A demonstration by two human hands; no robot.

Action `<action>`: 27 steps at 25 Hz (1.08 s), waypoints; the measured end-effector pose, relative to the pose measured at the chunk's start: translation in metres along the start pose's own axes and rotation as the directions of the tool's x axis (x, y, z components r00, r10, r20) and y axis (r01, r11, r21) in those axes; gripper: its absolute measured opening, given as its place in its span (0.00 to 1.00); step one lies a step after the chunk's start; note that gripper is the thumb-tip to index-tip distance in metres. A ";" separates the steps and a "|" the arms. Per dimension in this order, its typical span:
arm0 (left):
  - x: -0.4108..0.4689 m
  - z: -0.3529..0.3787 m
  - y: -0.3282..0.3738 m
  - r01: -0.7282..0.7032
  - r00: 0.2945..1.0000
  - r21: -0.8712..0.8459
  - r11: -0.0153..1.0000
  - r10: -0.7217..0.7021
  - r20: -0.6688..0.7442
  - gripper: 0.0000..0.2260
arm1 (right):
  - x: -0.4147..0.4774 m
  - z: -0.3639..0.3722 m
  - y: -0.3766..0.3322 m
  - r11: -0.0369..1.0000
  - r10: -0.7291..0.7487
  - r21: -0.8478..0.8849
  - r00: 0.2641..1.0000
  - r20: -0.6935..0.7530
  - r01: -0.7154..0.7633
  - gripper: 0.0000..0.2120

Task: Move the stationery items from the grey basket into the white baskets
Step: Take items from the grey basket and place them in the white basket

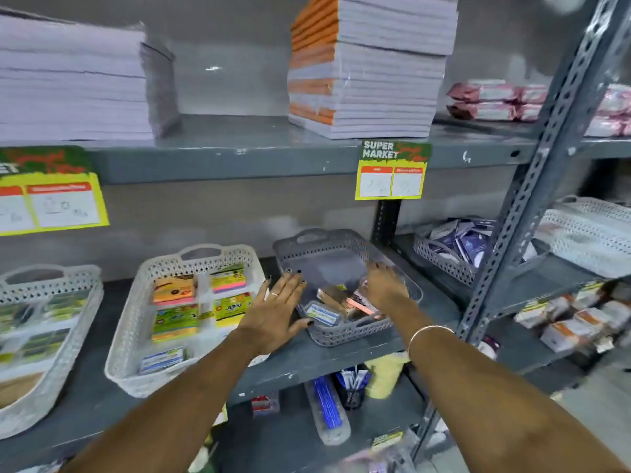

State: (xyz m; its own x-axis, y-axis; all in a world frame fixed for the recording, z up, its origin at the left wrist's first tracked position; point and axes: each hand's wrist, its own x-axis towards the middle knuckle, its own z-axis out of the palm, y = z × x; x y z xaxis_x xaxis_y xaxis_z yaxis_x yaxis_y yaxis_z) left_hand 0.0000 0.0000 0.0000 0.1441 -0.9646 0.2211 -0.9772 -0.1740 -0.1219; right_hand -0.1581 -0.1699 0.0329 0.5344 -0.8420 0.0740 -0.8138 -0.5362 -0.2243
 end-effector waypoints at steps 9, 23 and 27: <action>0.023 0.029 0.005 0.059 0.990 -0.140 0.988 -0.040 0.135 0.42 | 0.050 0.026 0.015 0.976 0.011 -0.203 0.906 0.423 0.083 0.44; 0.017 0.029 0.001 0.121 0.984 -0.215 0.969 -0.088 0.157 0.30 | 0.056 0.008 -0.021 1.000 -0.012 -0.022 0.966 0.257 0.019 0.39; -0.020 0.010 -0.040 0.209 0.966 -0.223 0.952 -0.165 0.198 0.38 | 0.060 -0.001 -0.074 0.985 -0.170 0.038 0.966 0.196 0.166 0.41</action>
State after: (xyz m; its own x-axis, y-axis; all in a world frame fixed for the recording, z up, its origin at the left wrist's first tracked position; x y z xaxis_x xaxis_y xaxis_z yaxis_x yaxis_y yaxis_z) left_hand 0.0373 0.0247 -0.0090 0.3317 -0.9424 0.0421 -0.9352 -0.3227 0.1460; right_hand -0.0662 -0.1808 0.0546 0.6991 -0.7104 -0.0813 -0.7048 -0.6656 -0.2454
